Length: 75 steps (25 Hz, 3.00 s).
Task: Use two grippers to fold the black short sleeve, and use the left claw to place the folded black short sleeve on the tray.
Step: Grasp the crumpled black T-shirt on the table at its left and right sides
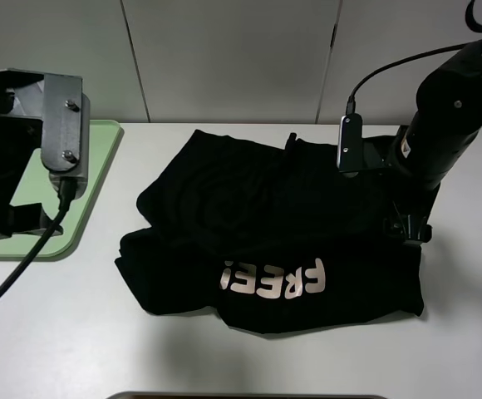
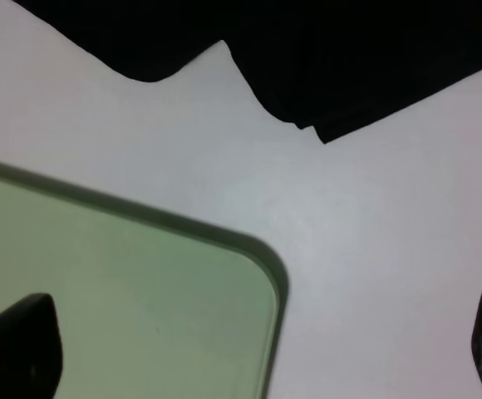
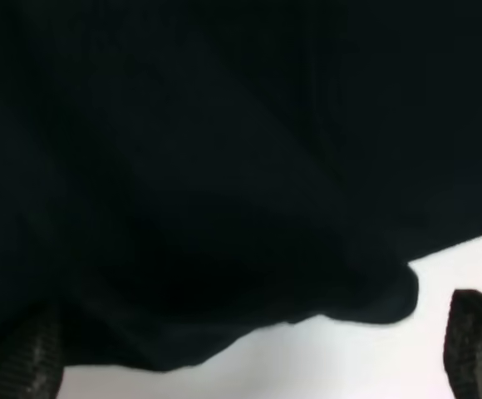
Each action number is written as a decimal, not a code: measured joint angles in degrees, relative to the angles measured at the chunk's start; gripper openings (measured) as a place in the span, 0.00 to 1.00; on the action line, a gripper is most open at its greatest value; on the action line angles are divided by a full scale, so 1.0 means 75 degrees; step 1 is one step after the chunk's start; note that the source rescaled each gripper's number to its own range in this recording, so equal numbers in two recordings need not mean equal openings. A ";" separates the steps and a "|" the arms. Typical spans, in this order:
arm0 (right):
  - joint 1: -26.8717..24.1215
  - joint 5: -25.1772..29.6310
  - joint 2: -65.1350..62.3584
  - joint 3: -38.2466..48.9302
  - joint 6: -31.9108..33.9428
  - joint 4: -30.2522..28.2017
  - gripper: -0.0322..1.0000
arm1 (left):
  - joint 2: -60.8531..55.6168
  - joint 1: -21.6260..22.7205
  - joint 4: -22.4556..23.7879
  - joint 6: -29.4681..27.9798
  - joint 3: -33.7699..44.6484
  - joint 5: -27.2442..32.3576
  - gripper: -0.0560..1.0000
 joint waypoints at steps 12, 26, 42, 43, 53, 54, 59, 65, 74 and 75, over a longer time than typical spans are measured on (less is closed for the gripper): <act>0.0000 -0.0445 0.0886 0.0000 -0.0020 -0.0934 1.00 | 0.0383 0.0000 0.0110 0.0082 0.0000 -0.0272 0.98; 0.0000 -0.0228 0.1344 0.0000 -0.0020 -0.1156 0.47 | 0.0383 0.0000 0.0110 0.0082 0.0000 -0.0712 0.98; 0.0000 -0.0021 0.1346 0.0000 0.0275 -0.1470 0.03 | 0.0904 0.0000 -0.0691 0.0082 0.0000 -0.1266 0.96; 0.0000 -0.0021 0.1346 0.0000 0.0340 -0.1470 0.03 | 0.1039 0.0000 -0.0760 0.0082 0.0000 -0.1385 0.96; 0.0000 -0.0036 0.1346 0.0000 0.0933 -0.1470 0.03 | 0.2512 0.0000 -0.0831 0.0282 0.0000 -0.2848 0.94; 0.0000 -0.0036 0.1346 0.0000 0.0933 -0.1470 0.03 | 0.2656 0.0000 -0.0830 0.0281 0.0000 -0.3005 0.94; 0.0000 -0.0036 0.1346 0.0000 0.0954 -0.1470 0.03 | 0.3237 0.0000 -0.0858 0.0281 0.0000 -0.3548 0.94; 0.0000 -0.0041 0.1346 0.0000 0.0954 -0.1470 0.03 | 0.3758 0.0000 -0.0922 0.0281 0.0000 -0.3800 0.94; 0.0000 -0.0075 0.1346 0.0000 0.1015 -0.1470 0.03 | 0.4049 -0.0055 -0.1538 0.0416 -0.0002 -0.4018 0.92; 0.0000 -0.0075 0.1346 0.0000 0.1015 -0.1470 0.03 | 0.4091 -0.0127 -0.1712 0.0545 -0.0002 -0.4021 0.92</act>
